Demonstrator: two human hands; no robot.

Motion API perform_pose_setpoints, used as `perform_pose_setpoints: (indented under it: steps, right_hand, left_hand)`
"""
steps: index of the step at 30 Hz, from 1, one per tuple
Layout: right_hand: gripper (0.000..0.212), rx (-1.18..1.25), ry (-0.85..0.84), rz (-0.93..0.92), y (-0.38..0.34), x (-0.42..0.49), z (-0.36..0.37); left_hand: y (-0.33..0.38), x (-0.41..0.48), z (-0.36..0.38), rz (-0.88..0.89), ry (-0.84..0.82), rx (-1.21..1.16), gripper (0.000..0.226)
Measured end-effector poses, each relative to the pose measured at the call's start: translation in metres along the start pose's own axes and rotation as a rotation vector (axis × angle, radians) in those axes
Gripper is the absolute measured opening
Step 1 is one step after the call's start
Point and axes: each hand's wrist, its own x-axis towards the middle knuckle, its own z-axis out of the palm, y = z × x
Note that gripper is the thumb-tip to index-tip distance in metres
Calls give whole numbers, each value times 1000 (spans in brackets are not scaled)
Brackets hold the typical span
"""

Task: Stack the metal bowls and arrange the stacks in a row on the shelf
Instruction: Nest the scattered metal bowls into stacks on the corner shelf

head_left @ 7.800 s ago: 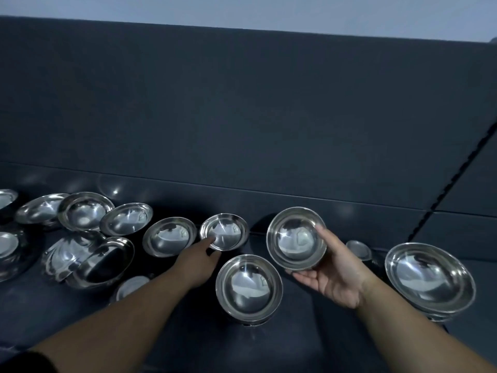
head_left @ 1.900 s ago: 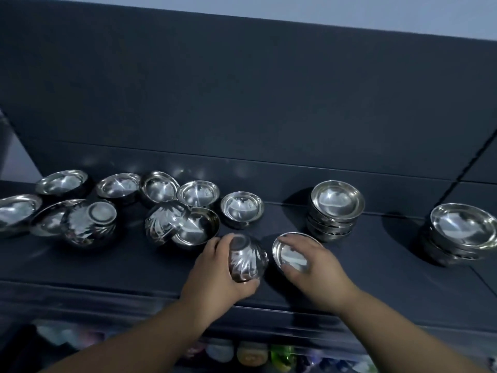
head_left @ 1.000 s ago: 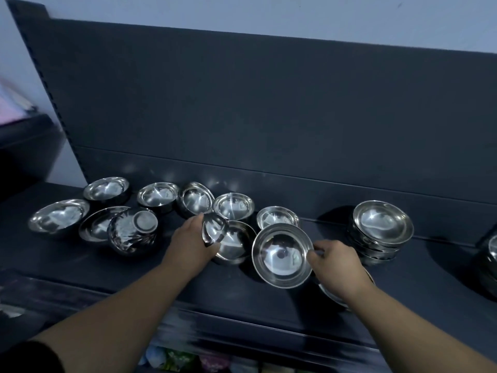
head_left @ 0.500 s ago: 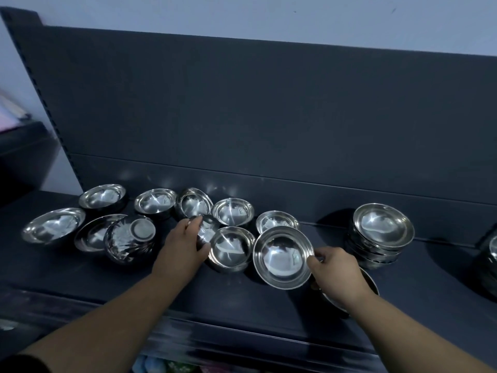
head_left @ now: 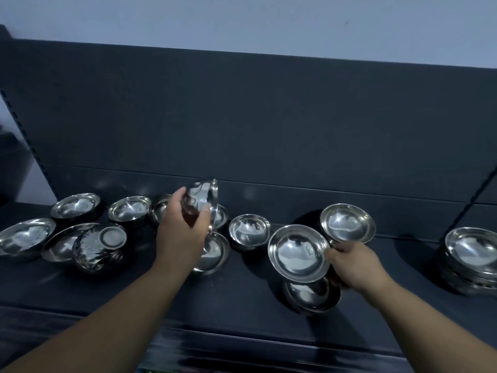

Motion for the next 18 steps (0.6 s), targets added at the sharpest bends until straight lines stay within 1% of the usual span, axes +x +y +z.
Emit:
perform_pose_setpoints:
  steps: [3,5,7,9,11,15,18]
  right_hand:
    - [33,-25,-41,29,19,-2,-13]
    - [33,-28,-59,36,31,-3,-19]
    - [36,-37,-74,38,40,-2,-21]
    - [38,-54,-86,31,47,0,-21]
    - [35,-55,-98,28,54,2,-18]
    - [35,19,-119,14,61,4,-14]
    - [36,92,-8,-68,58,4,-19]
  left_hand:
    - [18,-21,25,-32,-96,-228,53]
    - [26,-37,45,-163,-211,-407,48]
    - [34,-52,60,-320,-337,-513,34]
    - [39,-64,73,-445,-444,-536,30]
    - [38,-72,84,-510,-496,-502,30]
    - [36,-78,95,-560,-488,-428,33]
    - [42,-81,99,-556,-487,-420,34]
